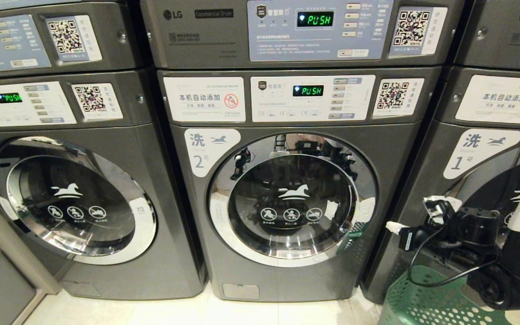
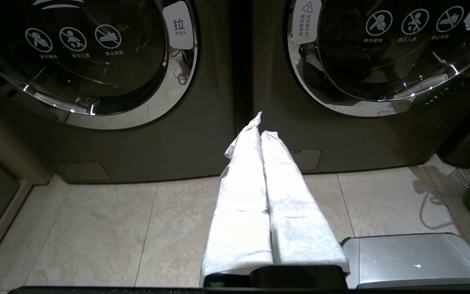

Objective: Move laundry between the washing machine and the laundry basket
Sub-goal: Press the washing machine door tightly with the right hand

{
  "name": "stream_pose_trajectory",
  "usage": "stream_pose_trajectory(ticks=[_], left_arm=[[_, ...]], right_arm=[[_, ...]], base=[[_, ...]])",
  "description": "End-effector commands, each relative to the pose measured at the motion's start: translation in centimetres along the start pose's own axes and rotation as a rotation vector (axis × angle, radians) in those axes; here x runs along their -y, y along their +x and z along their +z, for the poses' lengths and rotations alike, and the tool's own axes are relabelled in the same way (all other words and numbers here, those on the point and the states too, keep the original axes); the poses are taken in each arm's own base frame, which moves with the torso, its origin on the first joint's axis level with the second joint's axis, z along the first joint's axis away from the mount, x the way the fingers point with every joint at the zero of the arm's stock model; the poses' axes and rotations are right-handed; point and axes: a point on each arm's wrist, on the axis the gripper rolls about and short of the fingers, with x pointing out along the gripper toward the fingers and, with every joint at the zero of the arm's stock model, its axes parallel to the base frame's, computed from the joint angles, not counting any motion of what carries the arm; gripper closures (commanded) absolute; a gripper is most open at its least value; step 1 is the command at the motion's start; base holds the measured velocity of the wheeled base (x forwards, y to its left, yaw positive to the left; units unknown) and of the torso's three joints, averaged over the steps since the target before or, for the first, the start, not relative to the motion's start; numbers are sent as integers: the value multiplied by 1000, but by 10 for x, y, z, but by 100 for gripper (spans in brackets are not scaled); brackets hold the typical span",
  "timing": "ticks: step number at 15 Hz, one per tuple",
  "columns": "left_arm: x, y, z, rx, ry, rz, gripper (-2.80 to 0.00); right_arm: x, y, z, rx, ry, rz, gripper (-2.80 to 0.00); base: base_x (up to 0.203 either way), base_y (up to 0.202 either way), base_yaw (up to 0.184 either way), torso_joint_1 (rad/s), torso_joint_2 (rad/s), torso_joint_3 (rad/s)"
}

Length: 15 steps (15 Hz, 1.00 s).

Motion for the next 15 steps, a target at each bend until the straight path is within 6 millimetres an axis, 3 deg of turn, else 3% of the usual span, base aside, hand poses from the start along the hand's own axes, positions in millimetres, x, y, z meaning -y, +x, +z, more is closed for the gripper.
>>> stream_pose_trajectory(ticks=[1,5,10,13,15], left_arm=[[0,0,0,-1,0,0,0],[0,0,0,-1,0,0,0],[0,0,0,-1,0,0,0],[0,0,0,-1,0,0,0],[0,0,0,-1,0,0,0]], right_arm=[[-4,-13,-4,-24,-1,-6,0],[-7,-33,-13,-74,16,-14,0],[-6,-16,-12,-64,82,106,0],[-4,9,5,58,3,142,0],[-4,15,-4,61,-57,146,0]], base=[[0,0,0,0,0,0],[0,0,0,0,0,0],[0,0,0,0,0,0],[0,0,0,0,0,0],[0,0,0,0,0,0]])
